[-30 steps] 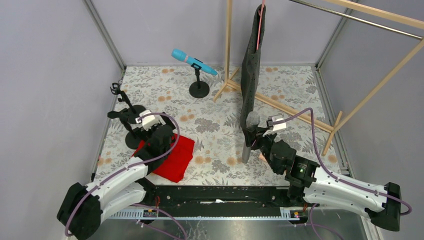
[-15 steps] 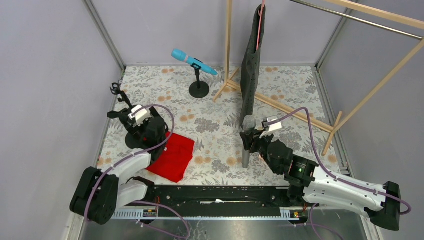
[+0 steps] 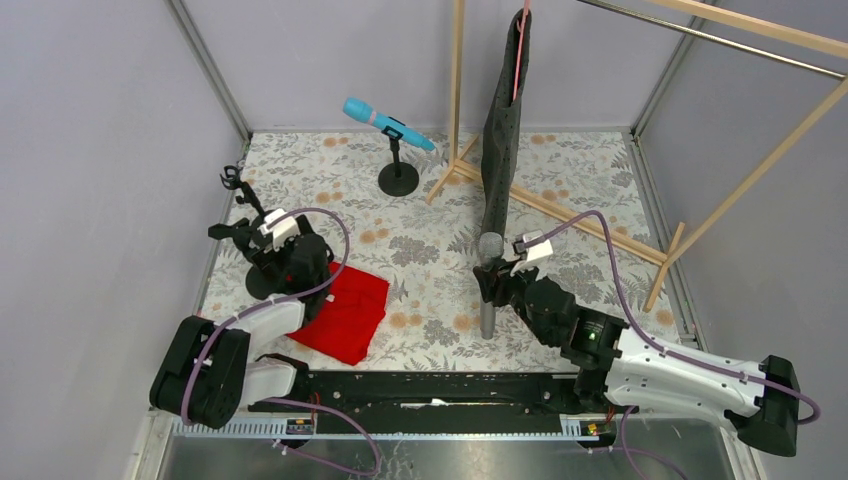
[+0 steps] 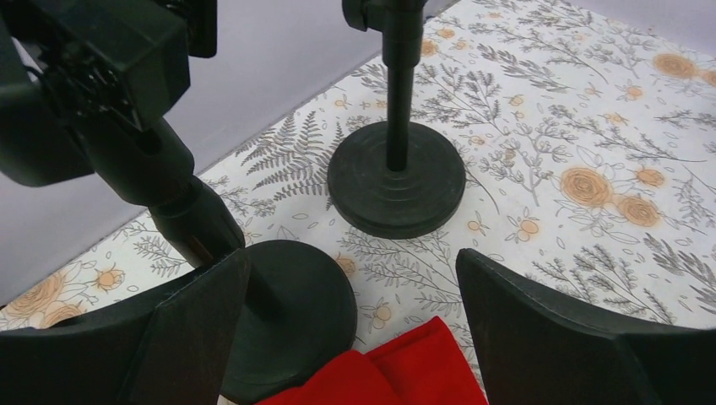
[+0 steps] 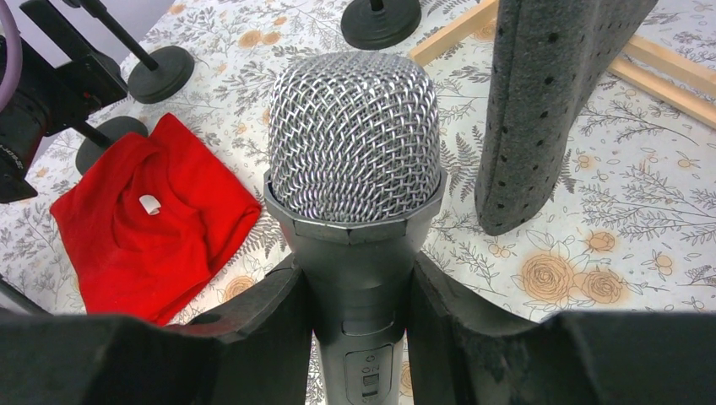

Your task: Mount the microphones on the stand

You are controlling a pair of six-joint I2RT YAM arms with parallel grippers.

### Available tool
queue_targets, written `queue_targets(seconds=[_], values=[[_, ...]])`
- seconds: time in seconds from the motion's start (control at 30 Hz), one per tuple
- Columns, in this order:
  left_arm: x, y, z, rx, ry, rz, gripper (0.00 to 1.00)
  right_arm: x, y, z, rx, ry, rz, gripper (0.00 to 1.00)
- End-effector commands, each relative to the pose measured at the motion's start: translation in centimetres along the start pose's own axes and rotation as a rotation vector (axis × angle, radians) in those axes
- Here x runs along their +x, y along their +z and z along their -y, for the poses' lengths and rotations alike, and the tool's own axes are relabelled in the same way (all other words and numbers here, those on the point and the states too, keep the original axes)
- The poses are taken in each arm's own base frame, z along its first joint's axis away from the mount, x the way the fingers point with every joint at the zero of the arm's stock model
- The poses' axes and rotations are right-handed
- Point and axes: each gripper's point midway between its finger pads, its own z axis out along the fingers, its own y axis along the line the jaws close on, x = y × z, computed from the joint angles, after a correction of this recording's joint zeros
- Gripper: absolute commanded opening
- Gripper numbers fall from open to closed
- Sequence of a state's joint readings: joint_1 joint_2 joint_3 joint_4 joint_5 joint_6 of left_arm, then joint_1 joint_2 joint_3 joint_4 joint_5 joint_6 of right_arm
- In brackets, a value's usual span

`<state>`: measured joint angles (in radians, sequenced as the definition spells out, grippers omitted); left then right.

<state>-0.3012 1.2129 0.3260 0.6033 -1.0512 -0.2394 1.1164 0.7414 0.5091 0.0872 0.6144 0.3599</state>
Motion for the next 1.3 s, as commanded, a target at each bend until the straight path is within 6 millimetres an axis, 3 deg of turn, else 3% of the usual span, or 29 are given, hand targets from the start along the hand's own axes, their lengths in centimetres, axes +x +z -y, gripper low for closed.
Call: queue_targets(seconds=[0.0,0.33,0.53,0.67,0.93,1.27], values=[[-0.3,0.4,-1.7,-0.084,-0.020,0.015,0.96,-2.2,0.3,-1.7,-0.039,0.039,0.033,0.00],[2.3,-1.4,-0.6,0.004,-0.060,-0.110,0.96,-1.5,1.5,-2.8,-0.047,0.034,0.006,0.00],[1.2,-2.6,-1.5,-0.039,-0.040,-0.060,0.97,-0.8,2.1,-3.7,-0.070,0.051,-0.018,0.00],[-0.2,-2.3,-3.3,-0.114,0.020,0.014,0.98,-0.6,2.1,-4.2,-0.085,0.049,-0.040,0.00],[-1.2,-1.1,-5.4,-0.203,0.016,0.044,0.98,-0.5,1.5,-3.4,-0.076,0.049,-0.041,0.00],[-1.7,0.9,-4.9,-0.143,-0.072,0.042,0.96,-0.6,1.3,-3.2,-0.073,0.043,-0.039,0.00]])
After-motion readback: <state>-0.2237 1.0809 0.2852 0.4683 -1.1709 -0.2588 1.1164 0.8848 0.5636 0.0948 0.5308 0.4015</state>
